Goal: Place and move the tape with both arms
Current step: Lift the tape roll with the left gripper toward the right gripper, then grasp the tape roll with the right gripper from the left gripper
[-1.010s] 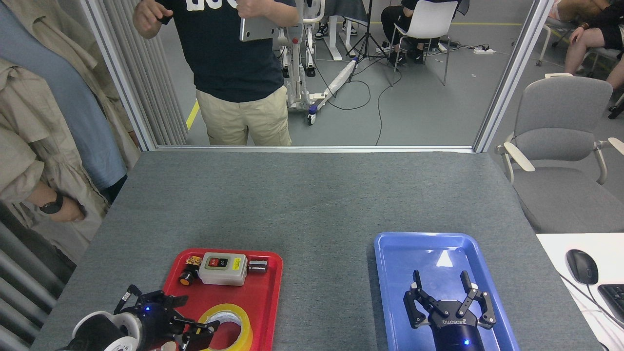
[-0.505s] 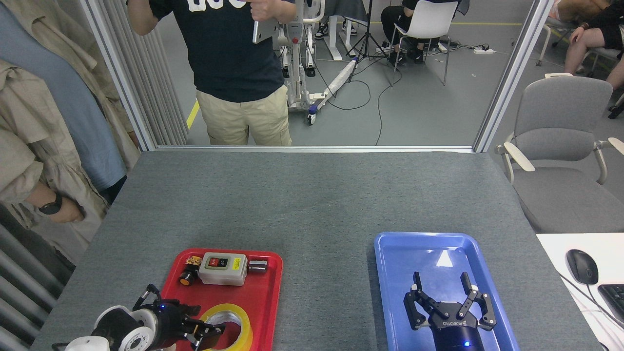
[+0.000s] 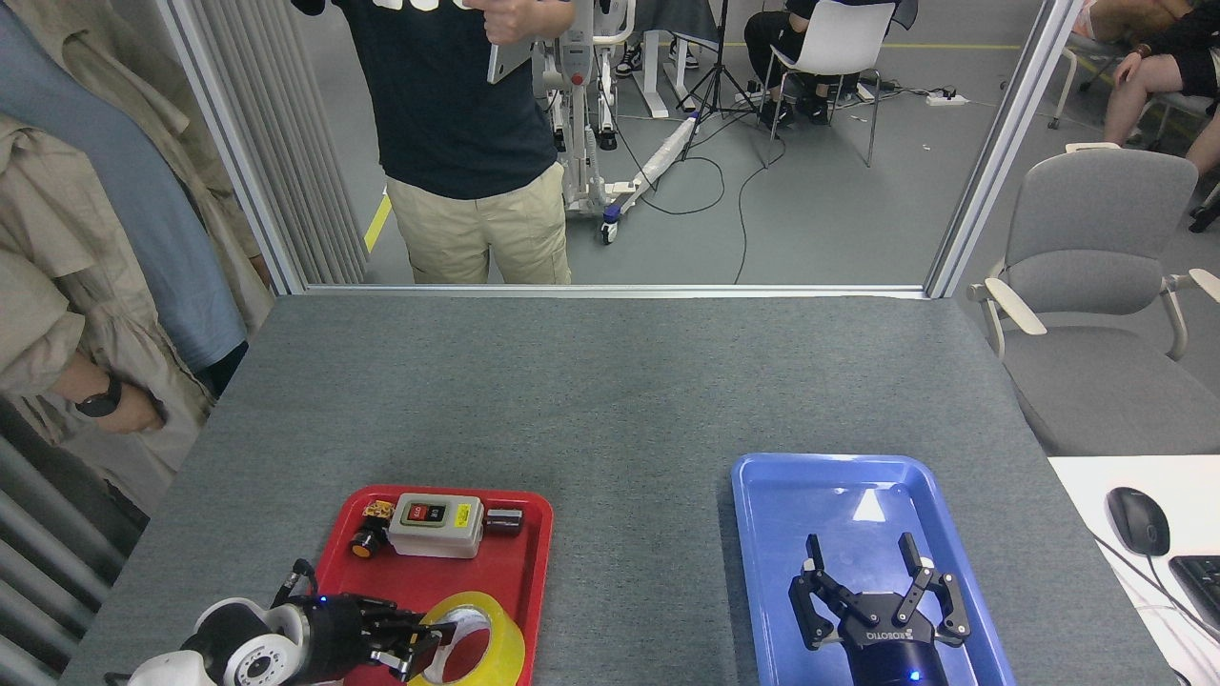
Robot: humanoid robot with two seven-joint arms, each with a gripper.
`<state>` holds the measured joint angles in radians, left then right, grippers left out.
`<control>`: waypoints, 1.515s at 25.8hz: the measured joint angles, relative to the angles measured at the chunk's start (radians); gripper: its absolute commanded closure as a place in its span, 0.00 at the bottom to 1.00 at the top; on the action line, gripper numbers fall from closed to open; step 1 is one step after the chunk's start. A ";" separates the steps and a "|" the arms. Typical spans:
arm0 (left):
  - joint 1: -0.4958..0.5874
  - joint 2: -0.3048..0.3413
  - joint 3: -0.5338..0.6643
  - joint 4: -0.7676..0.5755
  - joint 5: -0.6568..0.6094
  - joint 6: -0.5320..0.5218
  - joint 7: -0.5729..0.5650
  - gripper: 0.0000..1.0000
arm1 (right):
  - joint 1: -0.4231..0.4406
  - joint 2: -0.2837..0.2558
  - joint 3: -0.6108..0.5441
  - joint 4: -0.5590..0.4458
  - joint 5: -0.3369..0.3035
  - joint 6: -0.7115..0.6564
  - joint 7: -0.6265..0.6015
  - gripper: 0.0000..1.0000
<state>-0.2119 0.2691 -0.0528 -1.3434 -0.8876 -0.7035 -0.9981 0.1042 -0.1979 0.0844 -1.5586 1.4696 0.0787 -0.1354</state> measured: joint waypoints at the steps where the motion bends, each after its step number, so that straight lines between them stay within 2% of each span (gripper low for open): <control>1: -0.012 -0.002 0.005 0.007 0.044 -0.022 0.005 1.00 | 0.000 -0.003 0.000 0.000 0.001 -0.007 0.000 0.00; 4: -0.039 -0.015 0.032 0.021 0.253 -0.062 0.013 1.00 | 0.000 -0.008 0.000 0.000 0.007 -0.028 -0.001 0.00; 7: -0.052 -0.068 0.053 0.059 0.502 -0.077 0.019 1.00 | 0.000 -0.010 0.000 0.000 0.015 -0.054 -0.002 0.00; 11: -0.060 -0.172 0.054 0.182 0.668 -0.080 0.022 1.00 | 0.000 -0.017 0.000 -0.006 0.041 -0.162 -0.005 0.00; 16: -0.073 -0.246 0.031 0.258 0.709 -0.081 0.022 1.00 | 0.003 -0.035 -0.001 -0.040 0.071 -0.394 -0.079 0.00; 24: -0.075 -0.267 0.002 0.280 0.722 -0.082 0.021 1.00 | 0.023 -0.039 0.010 -0.076 0.094 -0.761 -0.128 0.00; 30: -0.069 -0.265 -0.003 0.286 0.723 -0.082 0.021 1.00 | 0.026 -0.033 0.072 -0.094 0.095 -0.837 -0.132 0.00; 39: -0.065 -0.267 -0.027 0.283 0.723 -0.082 0.020 1.00 | 0.011 -0.006 0.132 -0.083 0.095 -0.854 -0.132 0.00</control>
<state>-0.2766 0.0017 -0.0799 -1.0607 -0.1641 -0.7855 -0.9777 0.1151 -0.2036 0.2165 -1.6416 1.5647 -0.7748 -0.2670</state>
